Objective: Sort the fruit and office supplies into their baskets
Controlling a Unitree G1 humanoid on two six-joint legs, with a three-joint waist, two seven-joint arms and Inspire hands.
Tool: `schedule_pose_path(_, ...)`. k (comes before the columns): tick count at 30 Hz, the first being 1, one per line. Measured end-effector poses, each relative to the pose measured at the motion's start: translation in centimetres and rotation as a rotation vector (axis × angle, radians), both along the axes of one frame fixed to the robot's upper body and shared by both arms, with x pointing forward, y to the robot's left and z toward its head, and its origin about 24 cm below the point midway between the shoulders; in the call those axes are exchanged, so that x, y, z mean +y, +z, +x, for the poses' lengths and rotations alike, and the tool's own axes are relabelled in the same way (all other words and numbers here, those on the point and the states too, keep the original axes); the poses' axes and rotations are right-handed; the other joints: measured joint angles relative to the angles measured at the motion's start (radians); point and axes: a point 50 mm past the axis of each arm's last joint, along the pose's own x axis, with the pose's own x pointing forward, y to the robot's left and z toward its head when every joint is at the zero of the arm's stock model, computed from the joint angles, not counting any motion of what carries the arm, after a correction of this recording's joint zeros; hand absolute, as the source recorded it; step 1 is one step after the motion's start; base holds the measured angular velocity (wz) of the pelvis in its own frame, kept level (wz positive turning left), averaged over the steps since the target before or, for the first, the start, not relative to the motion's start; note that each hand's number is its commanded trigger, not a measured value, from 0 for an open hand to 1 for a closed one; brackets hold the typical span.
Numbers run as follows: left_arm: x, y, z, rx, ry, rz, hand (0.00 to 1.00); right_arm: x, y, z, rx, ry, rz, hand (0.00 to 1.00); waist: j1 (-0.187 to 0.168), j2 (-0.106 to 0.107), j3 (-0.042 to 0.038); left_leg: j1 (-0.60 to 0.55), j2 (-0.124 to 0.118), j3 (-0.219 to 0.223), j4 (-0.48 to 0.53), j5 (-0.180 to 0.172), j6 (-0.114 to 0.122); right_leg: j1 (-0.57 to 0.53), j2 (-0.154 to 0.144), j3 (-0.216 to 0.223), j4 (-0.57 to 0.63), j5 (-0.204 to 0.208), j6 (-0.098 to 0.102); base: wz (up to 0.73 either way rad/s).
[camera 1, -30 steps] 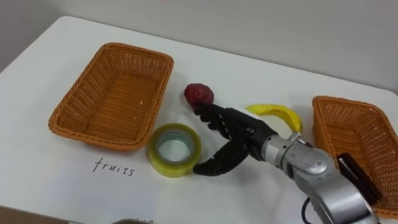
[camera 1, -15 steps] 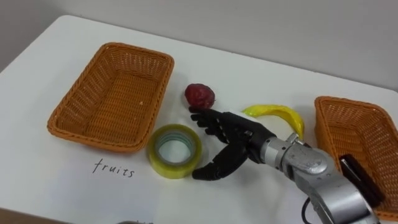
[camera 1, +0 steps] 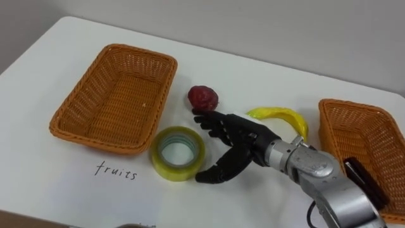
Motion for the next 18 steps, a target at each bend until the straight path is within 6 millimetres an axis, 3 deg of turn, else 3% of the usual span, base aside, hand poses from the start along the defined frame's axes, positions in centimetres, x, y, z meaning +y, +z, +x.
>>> schedule_pose_path(18, 0.03, -0.03, 0.04, 0.003, -0.001, -0.005, 0.0, 0.18, 0.04, -0.09, 0.009, 0.031, 0.009, 0.0, 0.025, -0.012, 0.0055, -0.001, 0.0, 0.001, 0.005, 0.001, 0.0, 0.001, 0.0, -0.002, 0.001, 0.0, 0.0, 0.0)
